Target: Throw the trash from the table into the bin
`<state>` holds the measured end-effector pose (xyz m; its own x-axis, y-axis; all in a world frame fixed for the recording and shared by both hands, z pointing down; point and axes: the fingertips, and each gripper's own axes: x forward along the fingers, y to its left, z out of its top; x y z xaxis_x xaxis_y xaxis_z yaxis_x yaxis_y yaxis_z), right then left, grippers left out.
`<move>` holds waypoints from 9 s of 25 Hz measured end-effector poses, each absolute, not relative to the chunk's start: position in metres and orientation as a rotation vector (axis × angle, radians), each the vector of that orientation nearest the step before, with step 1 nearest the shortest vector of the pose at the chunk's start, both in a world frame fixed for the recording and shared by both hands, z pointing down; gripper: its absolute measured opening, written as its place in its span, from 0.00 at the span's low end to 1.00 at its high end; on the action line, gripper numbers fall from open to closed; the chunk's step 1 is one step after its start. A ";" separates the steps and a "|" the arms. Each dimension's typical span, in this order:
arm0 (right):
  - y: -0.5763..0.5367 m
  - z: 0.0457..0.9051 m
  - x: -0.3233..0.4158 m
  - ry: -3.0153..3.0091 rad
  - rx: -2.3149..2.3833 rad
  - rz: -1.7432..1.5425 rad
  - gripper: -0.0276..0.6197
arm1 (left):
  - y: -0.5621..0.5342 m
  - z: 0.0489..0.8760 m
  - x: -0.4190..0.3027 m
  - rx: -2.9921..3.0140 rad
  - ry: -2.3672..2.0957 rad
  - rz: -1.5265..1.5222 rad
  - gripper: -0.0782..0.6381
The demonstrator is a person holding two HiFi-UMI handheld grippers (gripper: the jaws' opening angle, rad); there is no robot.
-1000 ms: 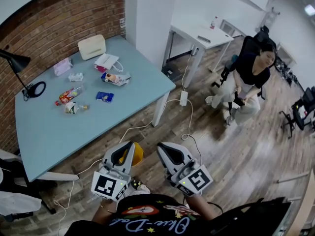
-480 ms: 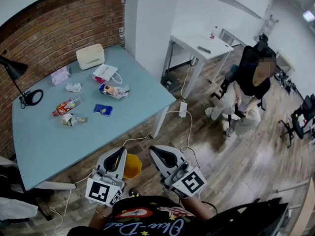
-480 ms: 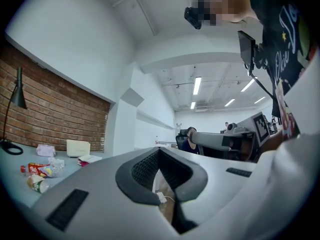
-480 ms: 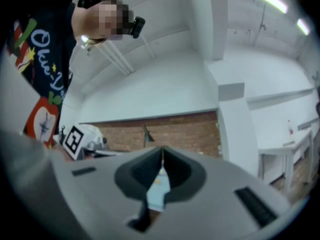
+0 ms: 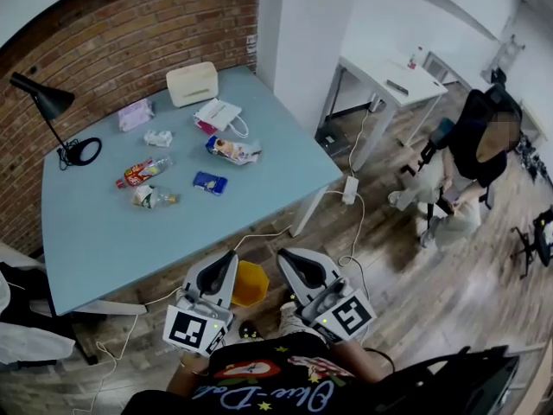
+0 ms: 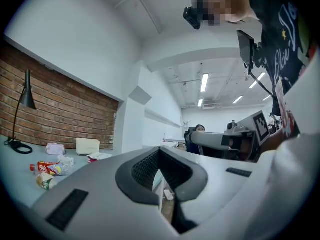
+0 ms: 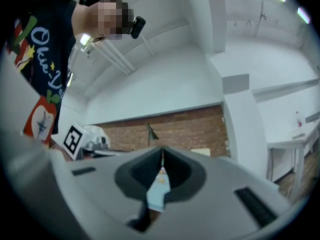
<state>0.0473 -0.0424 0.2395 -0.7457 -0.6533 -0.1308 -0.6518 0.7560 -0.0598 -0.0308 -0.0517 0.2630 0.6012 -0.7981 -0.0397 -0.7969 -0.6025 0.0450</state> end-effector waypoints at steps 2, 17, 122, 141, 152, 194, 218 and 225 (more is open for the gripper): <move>-0.052 0.240 0.042 2.831 -1.005 -0.014 0.05 | -0.057 0.262 -0.034 2.778 -1.428 -0.090 0.12; -0.159 0.238 0.019 2.960 -0.732 0.002 0.05 | -0.145 0.256 -0.046 2.655 -1.678 -0.095 0.12; -0.313 0.380 -0.017 3.317 -1.189 0.263 0.05 | -0.189 0.273 -0.118 2.477 -1.834 -0.030 0.12; -0.201 0.327 -0.014 3.170 -1.191 0.271 0.05 | -0.115 0.271 -0.105 2.615 -1.682 -0.012 0.12; -0.127 0.308 -0.016 3.135 -1.147 0.296 0.05 | -0.066 0.281 -0.100 2.645 -1.600 0.008 0.12; -0.014 0.293 0.143 3.042 -0.850 0.051 0.05 | 0.040 0.289 0.057 2.523 -1.790 0.191 0.12; 0.014 0.301 0.104 3.051 -0.943 -0.005 0.05 | 0.055 0.290 0.009 2.561 -1.714 0.125 0.12; 0.004 0.317 0.090 3.057 -0.932 -0.060 0.05 | 0.048 0.313 -0.014 2.485 -1.731 0.105 0.12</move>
